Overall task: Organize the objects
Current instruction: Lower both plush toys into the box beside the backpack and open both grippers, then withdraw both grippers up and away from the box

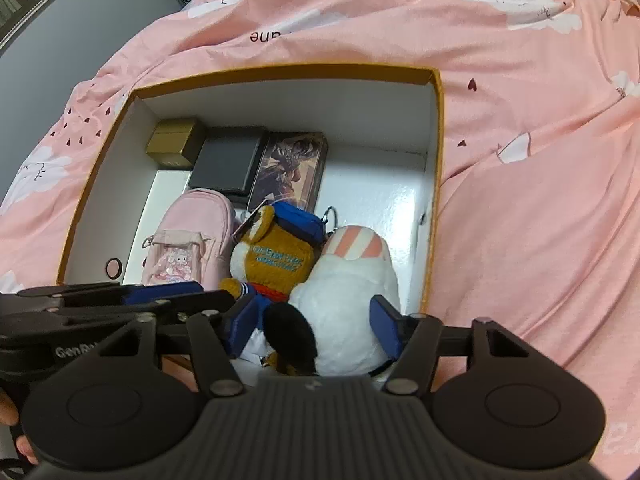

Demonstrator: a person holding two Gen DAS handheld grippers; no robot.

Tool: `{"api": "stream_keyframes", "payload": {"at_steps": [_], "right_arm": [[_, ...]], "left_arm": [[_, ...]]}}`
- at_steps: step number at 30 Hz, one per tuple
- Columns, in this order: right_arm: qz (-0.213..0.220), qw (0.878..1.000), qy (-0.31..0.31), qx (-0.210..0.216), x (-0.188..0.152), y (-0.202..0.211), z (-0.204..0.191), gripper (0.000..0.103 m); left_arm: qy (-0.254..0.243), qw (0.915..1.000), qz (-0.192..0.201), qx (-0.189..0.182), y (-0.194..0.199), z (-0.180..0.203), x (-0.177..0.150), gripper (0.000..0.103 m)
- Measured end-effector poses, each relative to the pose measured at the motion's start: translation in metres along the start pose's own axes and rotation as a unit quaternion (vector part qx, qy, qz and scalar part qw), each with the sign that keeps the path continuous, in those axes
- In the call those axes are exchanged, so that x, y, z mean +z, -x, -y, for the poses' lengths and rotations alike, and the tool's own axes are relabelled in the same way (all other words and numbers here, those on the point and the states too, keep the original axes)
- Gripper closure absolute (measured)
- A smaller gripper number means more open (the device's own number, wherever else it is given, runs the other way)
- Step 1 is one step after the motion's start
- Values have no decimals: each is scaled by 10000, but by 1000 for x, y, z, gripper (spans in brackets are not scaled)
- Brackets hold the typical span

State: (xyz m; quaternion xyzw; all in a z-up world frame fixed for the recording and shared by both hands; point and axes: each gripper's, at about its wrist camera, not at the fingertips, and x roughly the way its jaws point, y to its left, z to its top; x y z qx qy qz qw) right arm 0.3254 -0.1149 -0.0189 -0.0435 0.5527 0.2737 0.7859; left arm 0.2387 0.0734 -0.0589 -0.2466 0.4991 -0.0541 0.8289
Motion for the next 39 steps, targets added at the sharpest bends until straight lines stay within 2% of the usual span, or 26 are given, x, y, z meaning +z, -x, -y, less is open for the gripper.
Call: {"api": "stream_keyframes", "payload": {"at_steps": [4,7,9,15,22,28,31,35,37,38,39], "right_arm": [[78,9990,416,-161,-3,9,-6,60],[-24,9970,750,-210,-6,9,-11,68],[-119,9958,869,-271,-8,4,-12,77],[-293,9952,918,-199,-12,-13,-11,77],[-242,9962,831,-125,-12,-11,-11,76],[374,9959,820,-20,-28,31,-14,76],[816,9930,857,35,-45,55,-18,76],[1367,9863,916,-97,-72,77,-22,75],[1645,9823,874,-182,-85,83,-21,69],[1798,9800,825,-234,-92,86,-20,61],[1937,9774,800,-279,-98,88,-19,60]], "left_arm": [[-226,9997,93,-2,7,6,2,66],[-431,9990,45,52,3,12,1,71],[-484,9988,-10,61,-2,15,-1,73],[-514,9986,-97,72,-8,15,-7,74],[-648,9979,51,58,2,20,-12,74],[-1055,9924,626,65,34,40,-27,74],[-1318,9868,945,4,50,52,-44,74],[-1605,9782,1320,19,62,64,-68,74],[-1799,9721,1504,82,65,70,-81,73],[-1904,9686,1595,145,65,72,-87,71],[-1996,9653,1672,216,65,74,-93,69]]}}
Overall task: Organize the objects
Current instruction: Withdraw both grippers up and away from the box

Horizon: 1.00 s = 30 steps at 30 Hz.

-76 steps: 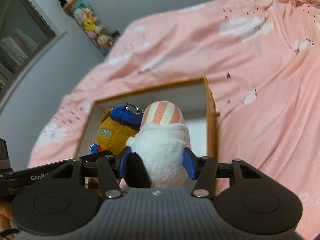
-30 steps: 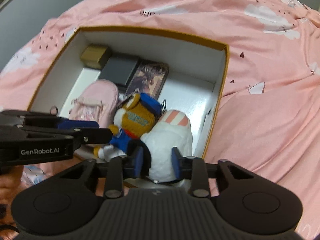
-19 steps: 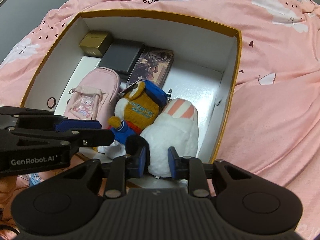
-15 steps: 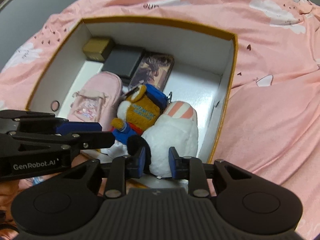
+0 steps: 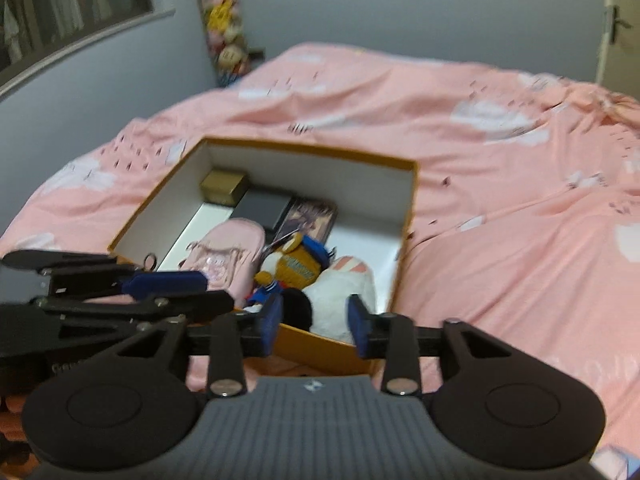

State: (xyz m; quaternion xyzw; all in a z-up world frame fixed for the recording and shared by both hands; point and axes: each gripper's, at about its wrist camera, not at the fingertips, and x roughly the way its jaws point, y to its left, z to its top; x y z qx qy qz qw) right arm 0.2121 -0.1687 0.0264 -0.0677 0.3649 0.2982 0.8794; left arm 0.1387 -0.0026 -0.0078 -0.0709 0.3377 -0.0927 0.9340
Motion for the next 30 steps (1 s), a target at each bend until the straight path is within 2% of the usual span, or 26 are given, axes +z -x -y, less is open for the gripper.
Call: {"api": "stream_keyframes", "payload": {"at_steps": [5,8,11,14,19,24,30], "right_arm": [[347,9990,-48,-290,-23,12,1,60],[879,9957,-158,-245,-39,22,3,53],[1122,9925,-32,-480,-51,24,-3,49],[894,9942,-37,-594,-58,16,-6,49],[652,9955,-92,-677,-68,0,-6,47],[100,9975,-133,-689,-78,-23,-6,47],[-263,9967,-51,-765,-90,-41,-9,47]], "left_arm": [[-87,9997,76,209,-1,7,-17,67],[-191,9989,209,381,1,10,-25,67],[-342,9967,403,612,3,13,-32,55],[-406,9951,481,766,2,13,-38,51],[-367,9977,-51,559,-16,5,-47,50],[-311,9972,-509,458,-32,-1,-55,50],[-274,9953,-804,463,-39,-4,-62,50]]}}
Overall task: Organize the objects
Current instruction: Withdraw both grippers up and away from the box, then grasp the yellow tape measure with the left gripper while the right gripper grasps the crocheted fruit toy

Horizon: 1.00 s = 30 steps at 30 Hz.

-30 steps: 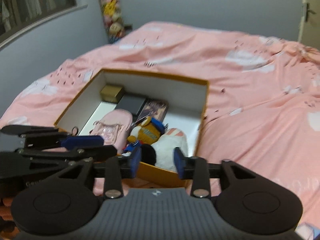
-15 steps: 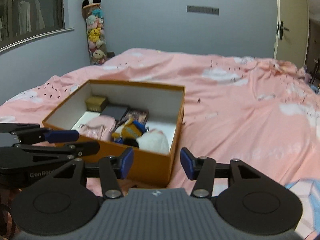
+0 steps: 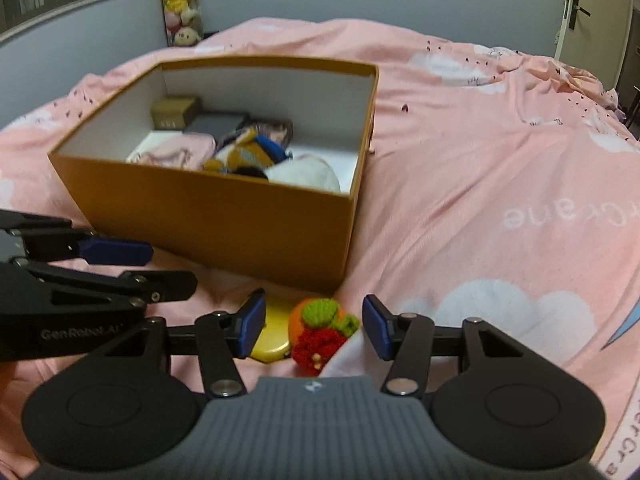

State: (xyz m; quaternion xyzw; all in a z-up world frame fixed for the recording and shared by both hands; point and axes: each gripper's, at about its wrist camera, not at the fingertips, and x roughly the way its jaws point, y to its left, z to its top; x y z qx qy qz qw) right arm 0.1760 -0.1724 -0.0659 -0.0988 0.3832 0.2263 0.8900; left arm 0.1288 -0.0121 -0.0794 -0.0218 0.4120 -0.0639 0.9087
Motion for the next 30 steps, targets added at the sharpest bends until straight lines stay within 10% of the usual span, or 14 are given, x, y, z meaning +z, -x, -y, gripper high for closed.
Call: {"api": "stream_keyframes", "payload": {"at_steps": [30], "right_arm": [[-110,9999,25,-29,0,-4,4,85]], "left_arm": [[34,9988,-354,-334,-11,-1,1,50]]}}
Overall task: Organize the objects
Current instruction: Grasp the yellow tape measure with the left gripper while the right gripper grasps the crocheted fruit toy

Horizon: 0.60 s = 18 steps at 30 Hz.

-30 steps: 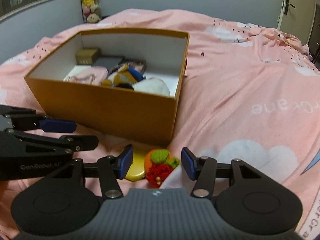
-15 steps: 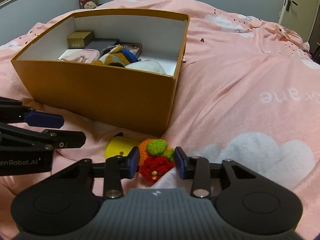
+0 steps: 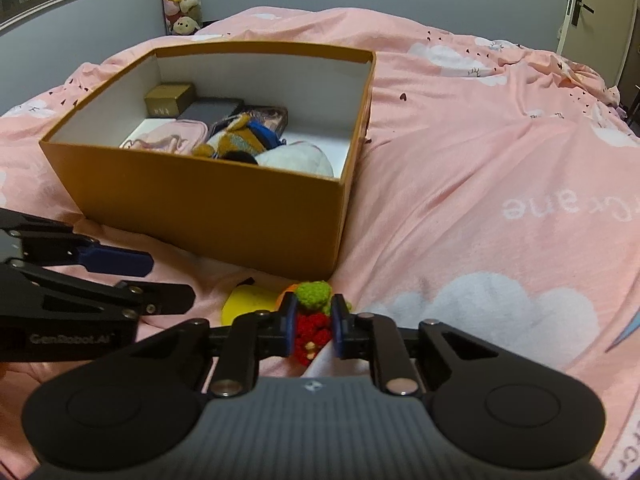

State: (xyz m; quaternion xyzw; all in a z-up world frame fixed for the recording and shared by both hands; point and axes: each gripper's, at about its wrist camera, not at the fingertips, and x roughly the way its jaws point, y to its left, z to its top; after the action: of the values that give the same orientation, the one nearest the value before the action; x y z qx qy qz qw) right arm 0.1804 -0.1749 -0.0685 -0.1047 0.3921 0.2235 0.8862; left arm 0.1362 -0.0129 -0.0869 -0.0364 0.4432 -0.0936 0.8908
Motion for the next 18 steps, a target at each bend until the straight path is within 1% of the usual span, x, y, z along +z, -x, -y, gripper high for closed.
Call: {"api": "stream_keyframes", "payload": {"at_steps": [6,10,11,14,18], "right_arm": [[178,9997,-104,119,7,18,7,87],[370,9991,-112,-154,15,26,18,87],[381,9990,-132,-206,16,26,22,87],[317,9988,-352,-148,15,20,34,87],[268,9982,-533,-110,13,12,43,87]], "left_arm": [[-14,10000,-21,-92,-2,1,3,50],[-51,9996,-26,-278,-5,5,7,50],[-74,9995,-24,-292,-6,7,8,50],[-138,9994,-54,-305,-12,12,12,50],[-191,9990,-181,-358,-24,18,17,43]]}}
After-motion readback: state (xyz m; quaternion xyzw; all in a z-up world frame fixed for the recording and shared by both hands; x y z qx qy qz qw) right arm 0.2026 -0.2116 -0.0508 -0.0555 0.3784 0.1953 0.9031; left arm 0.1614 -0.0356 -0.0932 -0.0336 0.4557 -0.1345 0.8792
